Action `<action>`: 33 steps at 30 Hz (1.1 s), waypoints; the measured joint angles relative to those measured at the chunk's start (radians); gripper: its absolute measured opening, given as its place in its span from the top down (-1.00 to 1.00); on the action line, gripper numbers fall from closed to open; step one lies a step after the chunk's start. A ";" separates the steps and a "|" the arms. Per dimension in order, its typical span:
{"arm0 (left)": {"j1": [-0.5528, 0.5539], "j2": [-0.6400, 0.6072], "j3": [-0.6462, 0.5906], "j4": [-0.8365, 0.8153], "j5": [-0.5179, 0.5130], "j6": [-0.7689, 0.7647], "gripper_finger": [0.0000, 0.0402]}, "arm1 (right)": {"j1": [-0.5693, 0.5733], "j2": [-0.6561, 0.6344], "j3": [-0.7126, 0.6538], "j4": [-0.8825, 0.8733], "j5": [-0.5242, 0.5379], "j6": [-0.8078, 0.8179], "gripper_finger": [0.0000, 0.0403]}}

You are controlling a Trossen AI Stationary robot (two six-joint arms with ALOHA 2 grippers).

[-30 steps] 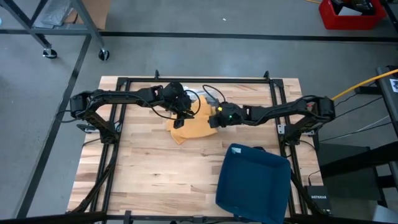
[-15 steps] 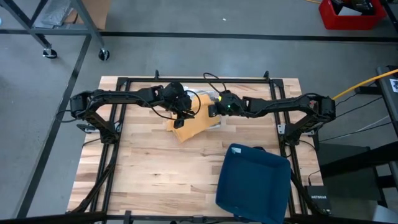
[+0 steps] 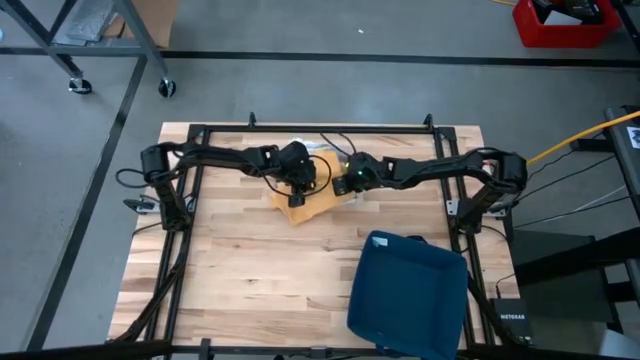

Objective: Fold towel
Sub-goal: Put the stack of towels into the blue bin

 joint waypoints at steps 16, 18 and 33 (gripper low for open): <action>0.033 0.035 0.001 0.005 -0.006 -0.026 0.57 | -0.007 -0.062 0.000 -0.010 0.032 -0.002 0.58; 0.033 0.036 0.001 0.005 -0.006 -0.027 0.57 | -0.007 -0.096 -0.001 -0.009 0.051 -0.002 0.60; 0.032 0.037 0.001 0.010 -0.006 -0.035 0.57 | -0.004 -0.087 -0.001 0.179 -0.004 0.040 0.63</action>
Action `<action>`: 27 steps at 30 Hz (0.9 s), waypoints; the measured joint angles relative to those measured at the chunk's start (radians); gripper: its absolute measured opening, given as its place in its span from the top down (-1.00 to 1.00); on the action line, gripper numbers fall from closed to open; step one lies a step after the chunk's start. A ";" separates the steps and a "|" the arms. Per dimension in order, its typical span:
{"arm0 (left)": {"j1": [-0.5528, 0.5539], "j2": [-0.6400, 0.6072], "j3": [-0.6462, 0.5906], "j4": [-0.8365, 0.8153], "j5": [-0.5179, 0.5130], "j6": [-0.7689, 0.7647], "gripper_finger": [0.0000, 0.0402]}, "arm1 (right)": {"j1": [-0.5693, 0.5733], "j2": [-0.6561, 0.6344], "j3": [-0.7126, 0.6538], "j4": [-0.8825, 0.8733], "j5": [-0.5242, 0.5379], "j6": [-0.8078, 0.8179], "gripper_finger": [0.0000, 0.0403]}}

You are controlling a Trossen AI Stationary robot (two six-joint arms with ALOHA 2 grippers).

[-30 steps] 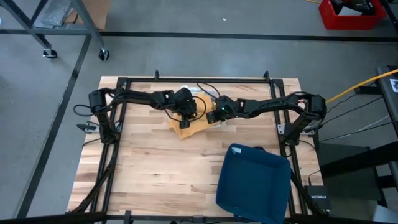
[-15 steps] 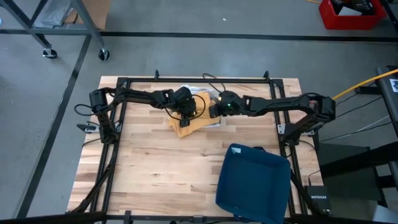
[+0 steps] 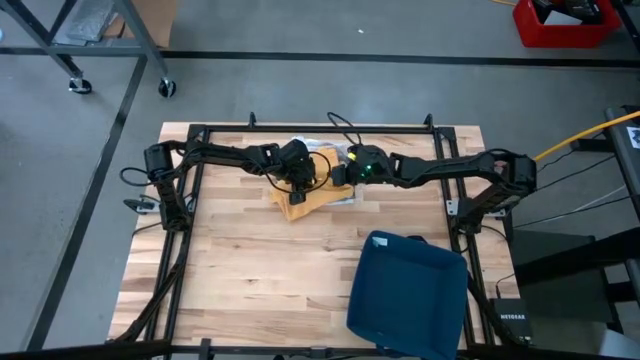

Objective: Fold towel
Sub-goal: Put the stack of towels into the blue bin

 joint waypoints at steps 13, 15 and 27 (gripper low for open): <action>-0.004 0.000 0.000 0.003 0.027 -0.023 0.57 | -0.055 0.103 0.000 -0.226 0.168 0.097 0.63; -0.006 0.000 0.000 0.001 0.027 -0.020 0.57 | -0.072 0.103 0.000 -0.283 0.162 0.101 0.63; -0.008 -0.001 0.003 -0.008 0.027 -0.042 0.57 | -0.080 0.097 -0.001 -0.320 0.147 0.073 0.63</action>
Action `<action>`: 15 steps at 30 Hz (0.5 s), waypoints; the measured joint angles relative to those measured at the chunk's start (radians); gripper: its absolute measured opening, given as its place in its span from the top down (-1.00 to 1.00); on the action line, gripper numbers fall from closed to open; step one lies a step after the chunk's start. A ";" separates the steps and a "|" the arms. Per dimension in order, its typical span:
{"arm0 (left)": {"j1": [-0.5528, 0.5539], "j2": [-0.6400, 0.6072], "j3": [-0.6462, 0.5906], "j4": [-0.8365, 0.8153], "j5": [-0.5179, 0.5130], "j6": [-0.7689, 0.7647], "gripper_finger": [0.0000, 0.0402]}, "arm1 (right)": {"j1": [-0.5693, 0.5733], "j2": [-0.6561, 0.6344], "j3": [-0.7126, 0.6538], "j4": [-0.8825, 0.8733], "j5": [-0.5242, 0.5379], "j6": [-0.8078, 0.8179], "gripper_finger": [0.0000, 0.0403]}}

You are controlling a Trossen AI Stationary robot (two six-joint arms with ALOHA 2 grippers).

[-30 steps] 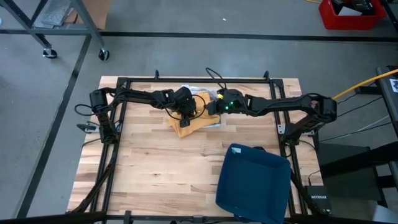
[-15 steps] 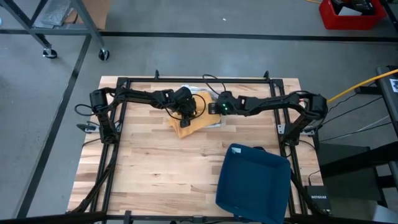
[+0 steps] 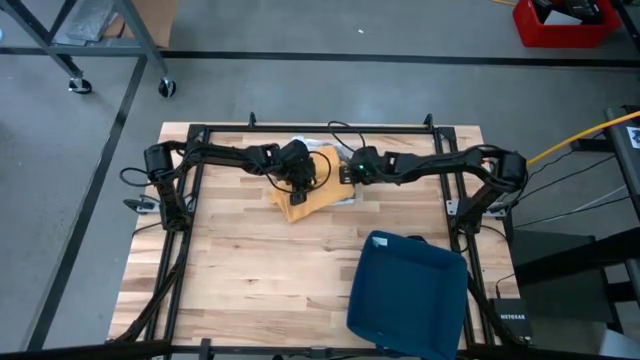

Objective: Fold towel
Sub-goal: Put the stack of towels into the blue bin

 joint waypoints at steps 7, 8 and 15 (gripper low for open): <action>0.014 -0.103 0.050 -0.008 -0.003 -0.019 0.57 | 0.000 -0.121 0.000 0.014 -0.002 -0.076 0.63; 0.019 -0.126 0.058 -0.012 -0.006 -0.021 0.57 | 0.000 -0.145 0.001 0.013 -0.012 -0.083 0.63; 0.050 -0.279 0.079 -0.133 -0.071 -0.129 0.57 | 0.000 -0.212 0.002 0.009 -0.127 -0.096 0.62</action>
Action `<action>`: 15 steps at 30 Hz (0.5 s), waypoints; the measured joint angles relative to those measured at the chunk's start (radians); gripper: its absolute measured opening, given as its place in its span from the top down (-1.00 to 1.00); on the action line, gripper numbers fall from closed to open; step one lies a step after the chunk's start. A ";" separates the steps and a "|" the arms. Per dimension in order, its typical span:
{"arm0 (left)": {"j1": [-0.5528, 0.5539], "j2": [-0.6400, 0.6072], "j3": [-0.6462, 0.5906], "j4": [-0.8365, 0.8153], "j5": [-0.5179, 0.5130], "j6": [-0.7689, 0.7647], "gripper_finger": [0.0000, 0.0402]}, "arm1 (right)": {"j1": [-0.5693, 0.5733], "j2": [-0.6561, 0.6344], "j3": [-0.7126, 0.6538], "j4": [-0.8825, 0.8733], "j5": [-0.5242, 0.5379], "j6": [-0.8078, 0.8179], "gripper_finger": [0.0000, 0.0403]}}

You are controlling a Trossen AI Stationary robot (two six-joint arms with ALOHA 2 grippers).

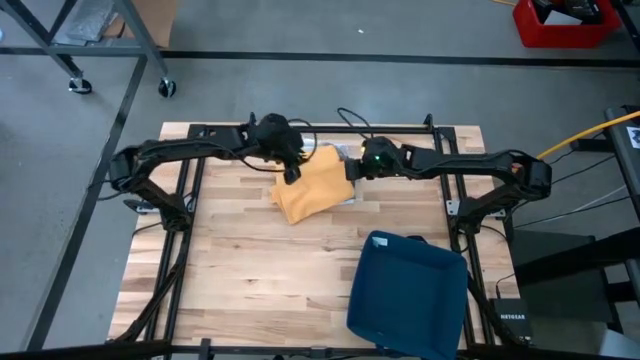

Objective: Fold towel
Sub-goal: Put the stack of towels into the blue bin

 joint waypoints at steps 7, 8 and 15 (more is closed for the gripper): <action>0.035 -0.055 0.000 -0.274 -0.104 0.001 0.57 | 0.001 0.038 0.000 -0.006 -0.184 -0.096 0.62; 0.043 -0.055 0.000 -0.307 -0.109 0.000 0.57 | 0.000 0.042 0.000 -0.005 -0.192 -0.098 0.62; 0.070 -0.055 -0.001 -0.384 -0.113 0.004 0.57 | 0.000 0.062 0.000 -0.048 -0.264 -0.177 0.56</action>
